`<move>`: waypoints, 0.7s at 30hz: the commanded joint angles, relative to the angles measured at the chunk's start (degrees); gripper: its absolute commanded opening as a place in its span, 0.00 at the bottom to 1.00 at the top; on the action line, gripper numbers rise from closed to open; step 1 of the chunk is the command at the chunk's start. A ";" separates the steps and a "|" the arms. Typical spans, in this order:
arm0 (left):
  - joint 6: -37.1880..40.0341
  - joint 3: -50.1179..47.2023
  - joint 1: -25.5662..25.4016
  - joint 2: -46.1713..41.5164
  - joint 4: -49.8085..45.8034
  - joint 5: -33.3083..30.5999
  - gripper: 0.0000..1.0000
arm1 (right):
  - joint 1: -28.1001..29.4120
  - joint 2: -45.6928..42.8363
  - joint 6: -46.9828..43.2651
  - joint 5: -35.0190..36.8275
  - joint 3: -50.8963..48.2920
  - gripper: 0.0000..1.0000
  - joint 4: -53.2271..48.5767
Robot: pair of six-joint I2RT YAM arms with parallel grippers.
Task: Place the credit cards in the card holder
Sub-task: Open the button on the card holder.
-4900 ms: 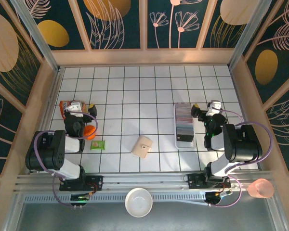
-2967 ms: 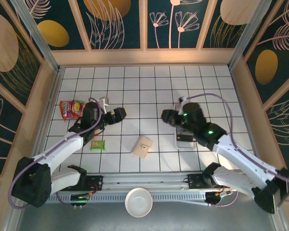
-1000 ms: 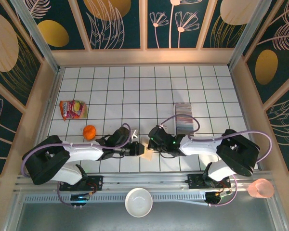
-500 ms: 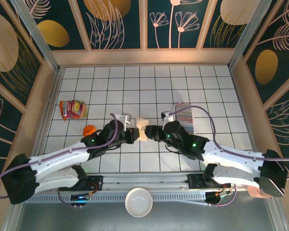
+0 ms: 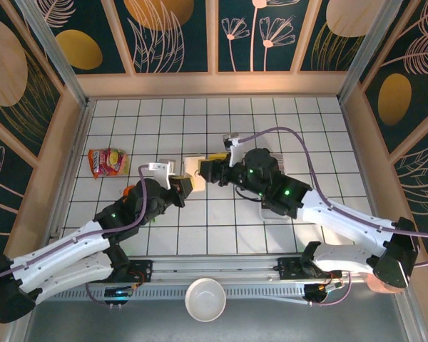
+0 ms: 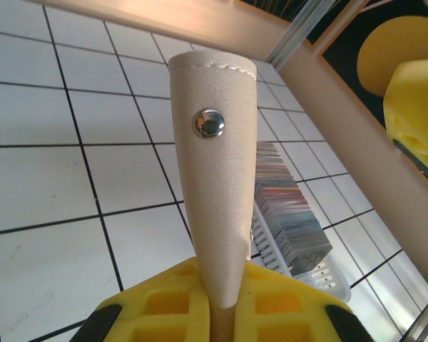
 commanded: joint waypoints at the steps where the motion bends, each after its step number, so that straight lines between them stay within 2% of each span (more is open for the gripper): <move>1: 2.50 -0.43 -0.13 -1.74 3.83 -0.44 0.00 | -0.04 1.69 2.33 -3.69 2.05 0.46 -3.29; 5: 3.17 -0.17 -0.13 -1.35 3.91 -0.42 0.00 | -0.04 4.25 2.61 -6.12 3.24 0.40 -4.91; 10: 3.06 -0.75 -0.13 -0.52 5.52 0.75 0.00 | -0.67 7.03 2.35 -5.89 4.68 0.38 -9.39; 12: 2.90 -1.02 -0.12 -0.12 5.76 1.25 0.00 | -1.01 7.50 2.52 -7.09 4.39 0.38 -9.14; 21: 2.51 -2.14 -0.11 -0.82 6.86 0.71 0.00 | -1.66 8.80 2.22 -4.13 3.89 0.45 -11.23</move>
